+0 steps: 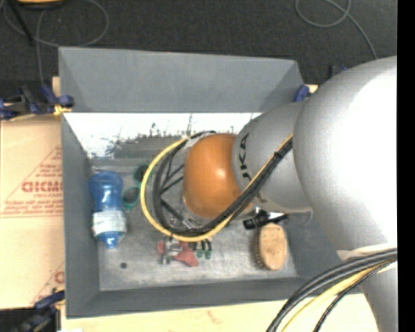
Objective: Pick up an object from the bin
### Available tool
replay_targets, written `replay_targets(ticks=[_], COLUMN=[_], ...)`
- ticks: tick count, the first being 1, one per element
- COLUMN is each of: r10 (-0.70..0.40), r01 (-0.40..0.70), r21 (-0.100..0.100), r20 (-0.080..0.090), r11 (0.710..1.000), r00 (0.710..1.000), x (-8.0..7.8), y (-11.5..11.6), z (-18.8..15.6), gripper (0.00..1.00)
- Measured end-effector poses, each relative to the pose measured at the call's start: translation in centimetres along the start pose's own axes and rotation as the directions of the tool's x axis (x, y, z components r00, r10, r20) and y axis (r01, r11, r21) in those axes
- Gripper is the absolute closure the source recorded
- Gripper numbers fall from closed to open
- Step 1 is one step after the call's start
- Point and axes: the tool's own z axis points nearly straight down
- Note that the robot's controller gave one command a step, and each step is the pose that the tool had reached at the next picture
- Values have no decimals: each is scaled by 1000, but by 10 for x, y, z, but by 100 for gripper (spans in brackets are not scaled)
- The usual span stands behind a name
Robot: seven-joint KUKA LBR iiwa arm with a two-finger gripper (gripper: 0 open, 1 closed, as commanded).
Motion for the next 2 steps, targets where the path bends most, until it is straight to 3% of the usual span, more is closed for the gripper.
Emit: replay_targets(ticks=[1, 2], r10=[1, 3], r01=[-1, -3], r21=[0, 2], r20=[0, 1], r11=[1000, 1000], r00=[1000, 1000], x=[0, -46], y=[0, -9], z=[0, -198], gripper=[100, 100])
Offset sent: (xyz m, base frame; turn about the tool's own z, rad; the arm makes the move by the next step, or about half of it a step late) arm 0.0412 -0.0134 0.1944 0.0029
